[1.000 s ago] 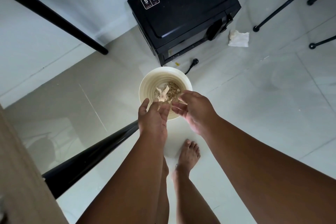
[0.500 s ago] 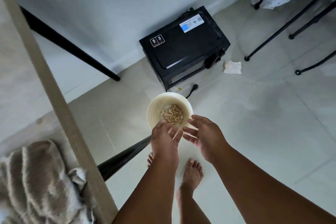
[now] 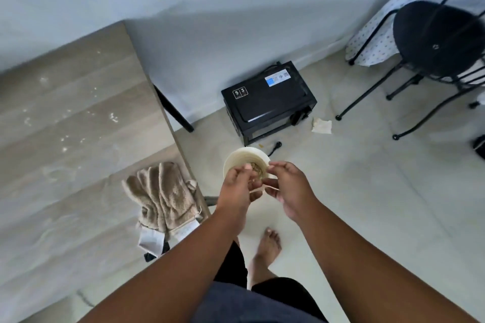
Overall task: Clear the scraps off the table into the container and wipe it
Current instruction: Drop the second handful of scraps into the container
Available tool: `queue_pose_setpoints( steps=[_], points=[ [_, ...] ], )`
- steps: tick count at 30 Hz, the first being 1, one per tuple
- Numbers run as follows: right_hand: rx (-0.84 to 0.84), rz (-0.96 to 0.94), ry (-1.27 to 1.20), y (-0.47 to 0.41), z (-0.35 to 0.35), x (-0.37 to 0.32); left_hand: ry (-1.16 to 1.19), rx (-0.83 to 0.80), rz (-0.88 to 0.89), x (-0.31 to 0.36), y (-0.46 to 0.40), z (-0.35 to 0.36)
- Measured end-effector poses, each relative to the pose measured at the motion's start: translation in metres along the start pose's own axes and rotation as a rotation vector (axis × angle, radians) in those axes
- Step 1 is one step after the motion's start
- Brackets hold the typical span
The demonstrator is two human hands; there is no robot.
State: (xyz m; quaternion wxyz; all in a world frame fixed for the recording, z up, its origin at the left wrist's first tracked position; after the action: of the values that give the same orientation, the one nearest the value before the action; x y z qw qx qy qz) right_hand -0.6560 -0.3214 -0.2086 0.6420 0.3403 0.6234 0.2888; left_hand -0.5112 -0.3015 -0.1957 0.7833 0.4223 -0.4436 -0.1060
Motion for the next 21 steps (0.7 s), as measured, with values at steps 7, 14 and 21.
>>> queue_pose_setpoints(
  steps=[7,14,21],
  points=[
    [-0.006,-0.088,0.099,0.06,0.01,-0.045,-0.08,-0.037,0.092,0.06,0.072,-0.022],
    [-0.121,-0.213,0.239,0.099,0.075,-0.073,-0.071,-0.047,0.14,0.12,0.097,-0.076],
    [-0.221,-0.307,0.385,0.142,0.174,-0.085,-0.096,-0.011,0.3,0.203,0.12,-0.153]
  ],
)
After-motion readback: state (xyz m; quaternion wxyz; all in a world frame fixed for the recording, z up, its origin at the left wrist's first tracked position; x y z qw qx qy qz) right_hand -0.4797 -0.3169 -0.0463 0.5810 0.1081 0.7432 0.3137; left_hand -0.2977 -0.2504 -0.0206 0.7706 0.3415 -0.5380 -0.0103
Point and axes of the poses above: each hand's wrist, its own y-axis away from the middle knuckle, its own z-axis out of the palm, x = y × z, the point moved 10 cm from there along -y, towards the middle knuckle, and after that the axes turned 12 degrees about y, right-handed, at the moved point
